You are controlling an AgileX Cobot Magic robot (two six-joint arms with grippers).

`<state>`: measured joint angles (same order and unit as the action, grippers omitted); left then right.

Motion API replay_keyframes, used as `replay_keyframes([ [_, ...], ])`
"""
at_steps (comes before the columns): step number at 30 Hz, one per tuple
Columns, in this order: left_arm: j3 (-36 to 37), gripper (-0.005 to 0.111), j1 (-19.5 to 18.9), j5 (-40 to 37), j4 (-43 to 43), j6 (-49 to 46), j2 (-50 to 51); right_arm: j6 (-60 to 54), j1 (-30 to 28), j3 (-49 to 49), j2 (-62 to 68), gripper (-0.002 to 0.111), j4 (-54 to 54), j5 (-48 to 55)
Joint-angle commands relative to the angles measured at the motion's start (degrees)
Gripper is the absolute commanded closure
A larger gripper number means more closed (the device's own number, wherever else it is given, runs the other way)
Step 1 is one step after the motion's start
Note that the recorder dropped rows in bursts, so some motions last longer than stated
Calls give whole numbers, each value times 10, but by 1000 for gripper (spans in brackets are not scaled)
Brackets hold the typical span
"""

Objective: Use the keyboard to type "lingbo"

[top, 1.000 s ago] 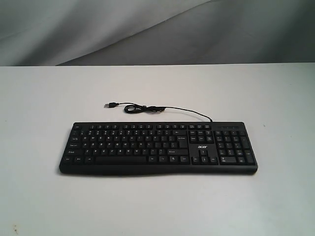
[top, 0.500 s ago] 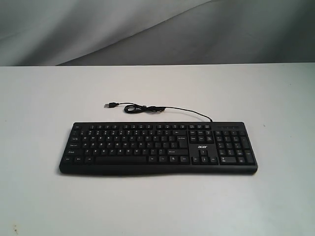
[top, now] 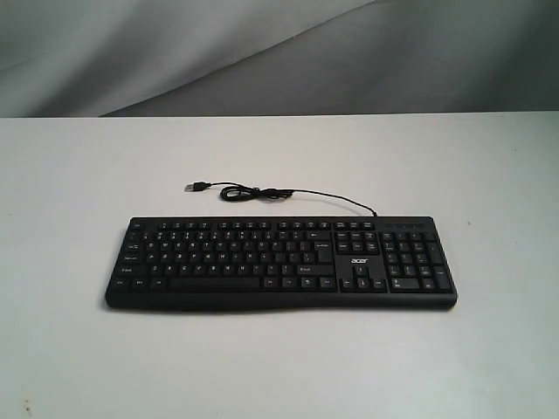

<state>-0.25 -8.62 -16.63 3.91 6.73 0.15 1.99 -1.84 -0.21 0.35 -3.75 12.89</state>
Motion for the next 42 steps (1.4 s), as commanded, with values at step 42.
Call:
replay_keyframes([
  [42, 2, 106, -1, 3, -5, 2, -1, -62, 1, 2, -3, 108, 31, 67],
])
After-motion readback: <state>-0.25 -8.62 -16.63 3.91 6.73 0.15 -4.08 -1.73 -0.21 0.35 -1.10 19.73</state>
